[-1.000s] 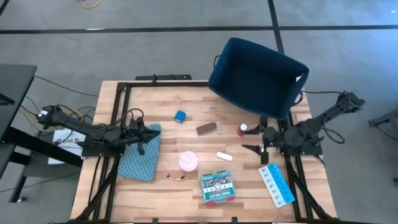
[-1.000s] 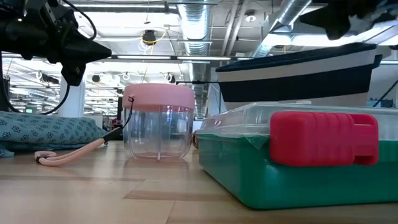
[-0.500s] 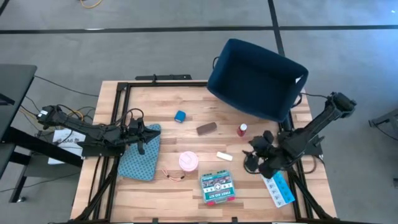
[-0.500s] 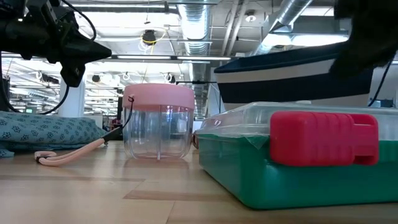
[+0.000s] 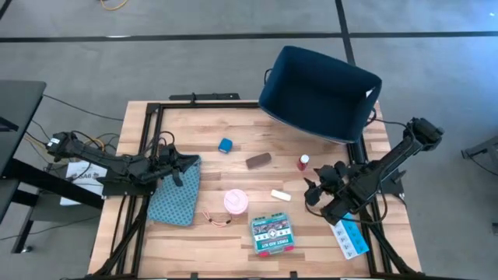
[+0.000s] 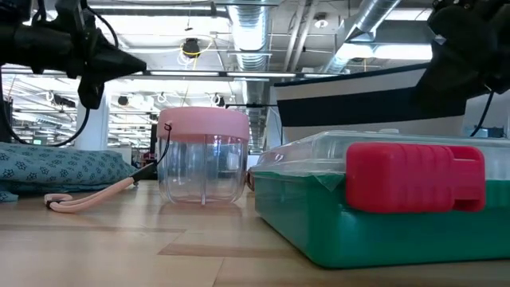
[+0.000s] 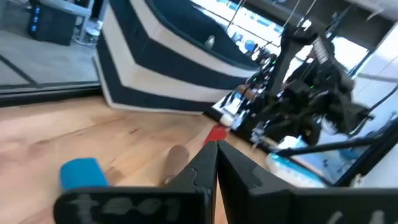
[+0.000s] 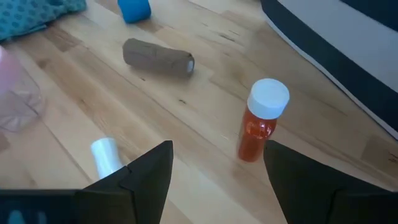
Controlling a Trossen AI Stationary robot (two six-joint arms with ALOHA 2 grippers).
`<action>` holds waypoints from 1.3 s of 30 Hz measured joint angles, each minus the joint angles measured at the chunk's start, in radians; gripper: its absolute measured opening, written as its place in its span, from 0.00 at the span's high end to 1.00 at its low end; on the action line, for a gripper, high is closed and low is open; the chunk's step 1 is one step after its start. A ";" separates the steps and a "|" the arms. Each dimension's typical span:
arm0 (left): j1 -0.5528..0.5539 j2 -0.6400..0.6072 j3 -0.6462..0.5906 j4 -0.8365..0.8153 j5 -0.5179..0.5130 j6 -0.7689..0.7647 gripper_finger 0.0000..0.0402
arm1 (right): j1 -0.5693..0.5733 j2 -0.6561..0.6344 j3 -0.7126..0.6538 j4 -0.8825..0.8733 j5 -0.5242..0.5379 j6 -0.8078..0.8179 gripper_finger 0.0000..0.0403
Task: Pick & place medical supplies in basket/bin
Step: Put the red medicine bottle into the blue organizer bin
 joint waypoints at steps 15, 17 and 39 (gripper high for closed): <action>0.000 0.000 0.000 0.020 0.020 0.032 1.00 | 0.062 -0.041 0.165 0.000 -0.035 0.032 0.39; 0.000 0.000 0.000 0.020 0.024 0.033 1.00 | 0.075 -0.013 0.168 0.006 -0.070 0.083 0.39; 0.000 0.000 0.000 0.015 0.027 0.069 1.00 | 0.007 0.272 0.166 -0.358 -0.067 0.522 0.39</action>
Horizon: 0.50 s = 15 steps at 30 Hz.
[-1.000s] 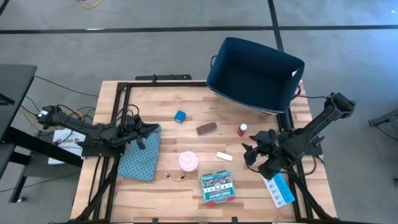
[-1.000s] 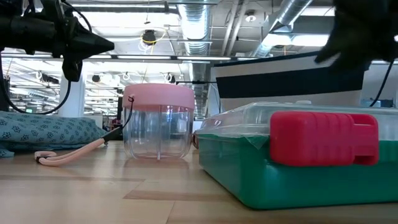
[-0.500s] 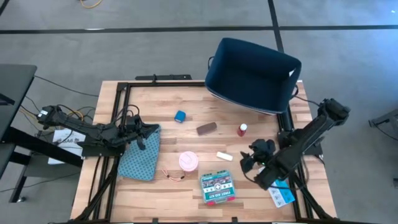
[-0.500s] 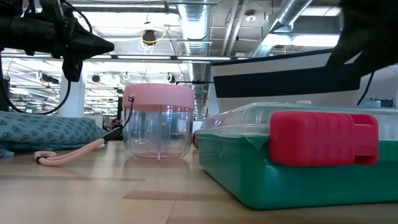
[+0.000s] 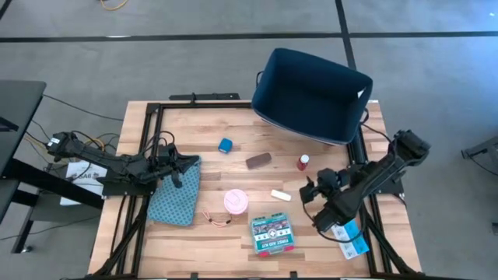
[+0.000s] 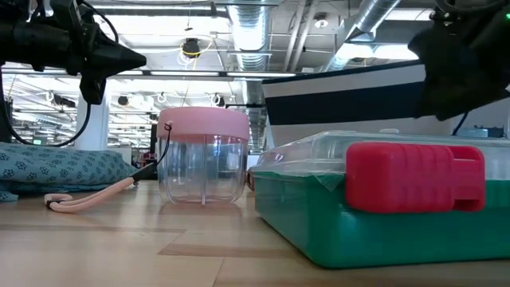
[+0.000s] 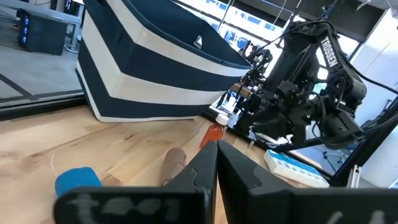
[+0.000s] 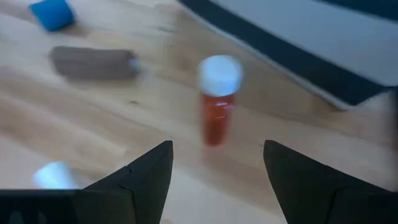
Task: Pick & place medical supplies in basket/bin
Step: Put the red medicine bottle into the blue organizer bin
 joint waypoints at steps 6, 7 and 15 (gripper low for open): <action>0.000 0.000 0.000 0.004 -0.011 0.000 1.00 | 0.112 -0.091 0.000 -0.034 -0.050 0.059 0.39; 0.000 0.000 0.000 0.004 -0.016 0.000 1.00 | 0.142 -0.103 0.000 -0.035 -0.057 0.082 0.39; 0.000 0.000 0.000 0.004 -0.053 0.002 1.00 | 0.415 -0.109 0.000 -0.101 -0.332 0.335 0.39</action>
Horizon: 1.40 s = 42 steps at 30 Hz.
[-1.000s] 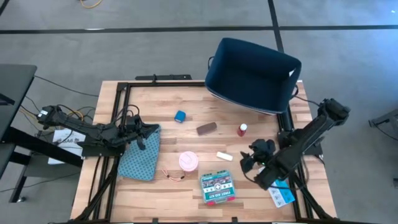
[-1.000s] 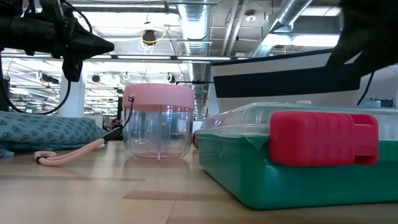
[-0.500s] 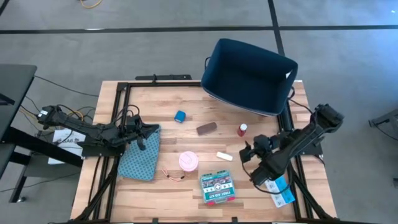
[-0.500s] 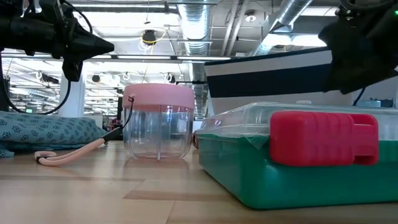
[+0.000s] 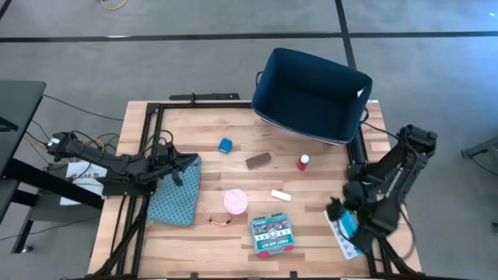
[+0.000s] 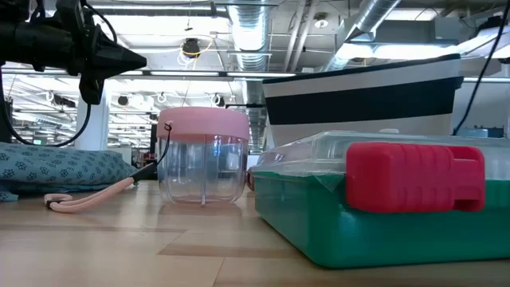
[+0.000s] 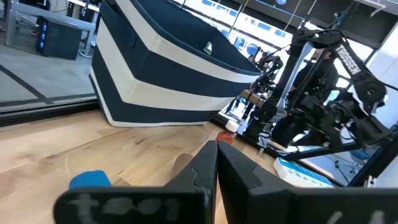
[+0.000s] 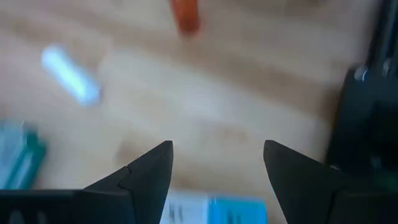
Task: Pick & place medical supplies in basket/bin
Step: Put the red medicine bottle into the blue organizer bin
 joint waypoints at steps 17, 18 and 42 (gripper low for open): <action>0.000 0.000 0.000 0.020 -0.079 -0.005 1.00 | -0.202 0.236 -0.002 0.060 0.285 -0.092 0.39; 0.000 0.000 0.000 0.027 -0.076 -0.005 1.00 | -0.224 0.238 -0.002 0.058 0.289 -0.097 0.39; 0.000 0.000 0.000 0.077 -0.047 0.024 1.00 | -0.486 -0.112 -0.004 0.268 0.474 -0.769 0.39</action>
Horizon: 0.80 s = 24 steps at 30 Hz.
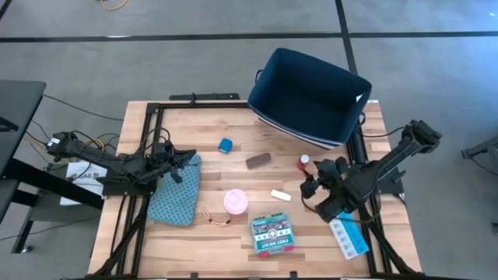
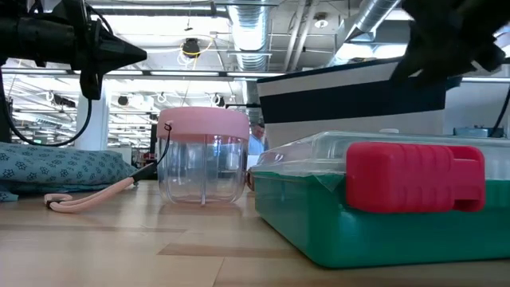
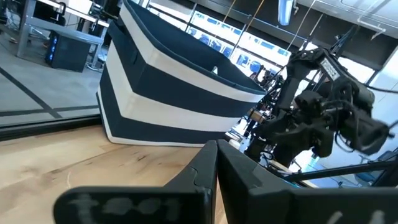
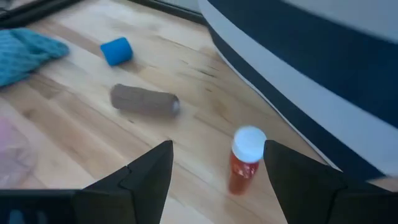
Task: Pick & place medical supplies in basket/bin
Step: Put the red medicine bottle into the blue organizer bin
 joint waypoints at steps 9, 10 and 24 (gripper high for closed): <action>0.000 0.000 0.000 -0.001 0.021 0.002 1.00 | -0.047 0.007 -0.032 0.086 -0.040 -0.093 0.39; 0.000 0.000 0.000 -0.001 0.021 0.002 1.00 | -0.056 0.009 -0.055 0.117 -0.056 -0.100 0.39; 0.000 0.000 0.000 0.004 0.007 0.004 1.00 | -0.170 -0.106 -0.275 0.379 -0.053 -0.189 0.39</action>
